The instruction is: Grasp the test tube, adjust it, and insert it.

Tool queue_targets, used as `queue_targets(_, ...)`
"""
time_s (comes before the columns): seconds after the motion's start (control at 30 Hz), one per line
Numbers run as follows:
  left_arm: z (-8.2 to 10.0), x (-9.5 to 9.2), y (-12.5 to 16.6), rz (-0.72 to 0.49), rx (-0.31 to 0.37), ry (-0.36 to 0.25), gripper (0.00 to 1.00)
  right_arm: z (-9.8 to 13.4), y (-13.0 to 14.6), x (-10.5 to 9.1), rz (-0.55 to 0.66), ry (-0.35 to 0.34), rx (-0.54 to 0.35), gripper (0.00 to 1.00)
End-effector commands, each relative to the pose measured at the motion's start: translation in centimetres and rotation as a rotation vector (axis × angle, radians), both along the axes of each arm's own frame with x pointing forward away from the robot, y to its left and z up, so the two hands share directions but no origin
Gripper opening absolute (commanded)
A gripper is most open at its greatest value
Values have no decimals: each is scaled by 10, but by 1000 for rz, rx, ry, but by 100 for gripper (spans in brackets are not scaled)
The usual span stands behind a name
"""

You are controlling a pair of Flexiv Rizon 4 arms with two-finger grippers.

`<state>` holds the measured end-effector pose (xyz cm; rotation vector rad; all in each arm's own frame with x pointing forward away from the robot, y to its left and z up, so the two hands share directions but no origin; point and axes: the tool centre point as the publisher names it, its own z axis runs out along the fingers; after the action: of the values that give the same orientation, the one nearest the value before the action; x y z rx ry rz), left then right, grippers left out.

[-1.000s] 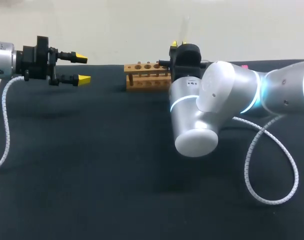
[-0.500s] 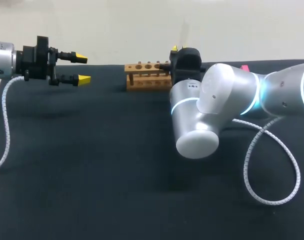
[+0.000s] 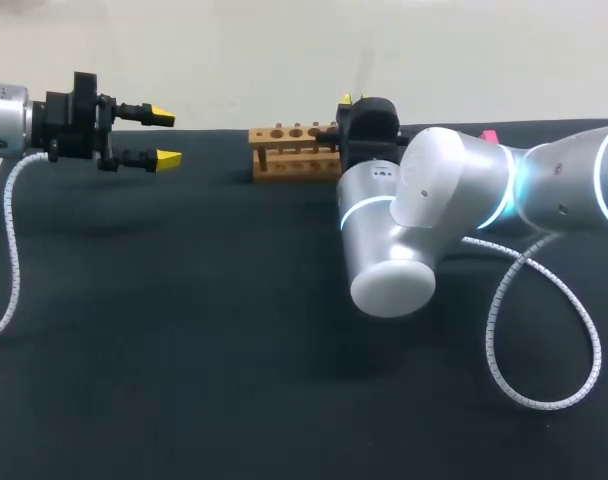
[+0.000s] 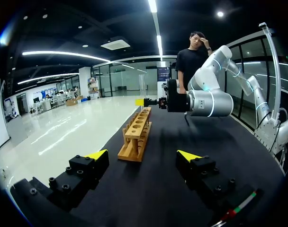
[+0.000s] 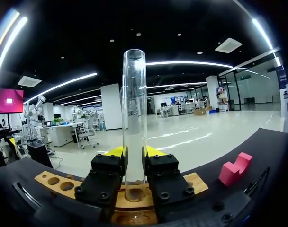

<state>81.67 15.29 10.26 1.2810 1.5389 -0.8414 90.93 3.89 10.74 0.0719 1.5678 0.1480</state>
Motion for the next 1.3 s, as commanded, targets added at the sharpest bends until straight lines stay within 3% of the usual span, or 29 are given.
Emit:
queue_targets(0.03, -1, 0, 0, -1, -2, -3, 100, -1, -2, 1, 149, -21, 4, 36)
queue_targets(0.13, -1, 0, 0, -1, -2, -3, 100, -2, -2, 1, 151, -17, 5, 47)
queue_targets(0.2, -1, 0, 0, -1, -2, -3, 100, -2, -2, 1, 151, -15, 5, 69)
queue_targets(0.3, -1, 0, 0, -1, -2, -3, 100, -2, -2, 1, 149, -14, 6, 75)
queue_targets(0.37, -1, 0, 0, -1, -2, -3, 100, -1, -1, 0, 148, -15, 5, 87)
queue_targets(0.67, -1, 0, 0, -1, -2, -3, 100, 7, 2, -4, 160, -36, 4, 76)
queue_targets(1.3, -1, 0, 0, -1, -2, -3, 100, 23, 16, -19, 211, -64, 3, 77)
